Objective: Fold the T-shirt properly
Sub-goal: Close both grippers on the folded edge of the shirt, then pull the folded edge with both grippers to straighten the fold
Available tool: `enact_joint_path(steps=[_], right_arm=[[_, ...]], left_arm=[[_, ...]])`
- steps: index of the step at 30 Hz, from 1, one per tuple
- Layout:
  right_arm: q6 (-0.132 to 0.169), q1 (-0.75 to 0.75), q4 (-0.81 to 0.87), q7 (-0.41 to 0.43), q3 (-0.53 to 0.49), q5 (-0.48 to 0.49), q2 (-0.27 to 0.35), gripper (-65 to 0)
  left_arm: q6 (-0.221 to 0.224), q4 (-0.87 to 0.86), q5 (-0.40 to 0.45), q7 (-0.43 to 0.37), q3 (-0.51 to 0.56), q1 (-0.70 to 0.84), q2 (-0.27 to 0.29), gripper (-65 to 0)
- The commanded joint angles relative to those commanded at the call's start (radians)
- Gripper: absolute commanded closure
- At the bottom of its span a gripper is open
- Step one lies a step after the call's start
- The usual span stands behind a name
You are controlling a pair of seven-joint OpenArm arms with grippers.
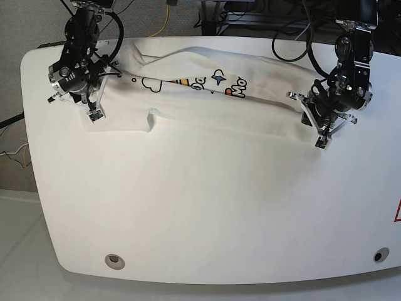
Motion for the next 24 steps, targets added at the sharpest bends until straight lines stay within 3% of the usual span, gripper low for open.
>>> enact_joint_path(steps=[16,24], right_arm=[[0.000,0.031,-0.190,0.056,-0.002,0.000,-0.011,-1.3],[0.000,0.075,-0.267,0.136,-0.002,0.000,-0.011,-1.3]], left_arm=[[0.000,-0.275,0.000,-0.216,0.051,0.014,-0.002,-2.1],[-0.003,-0.325,0.000,-0.244,0.052,-0.003,-0.003,-2.1]])
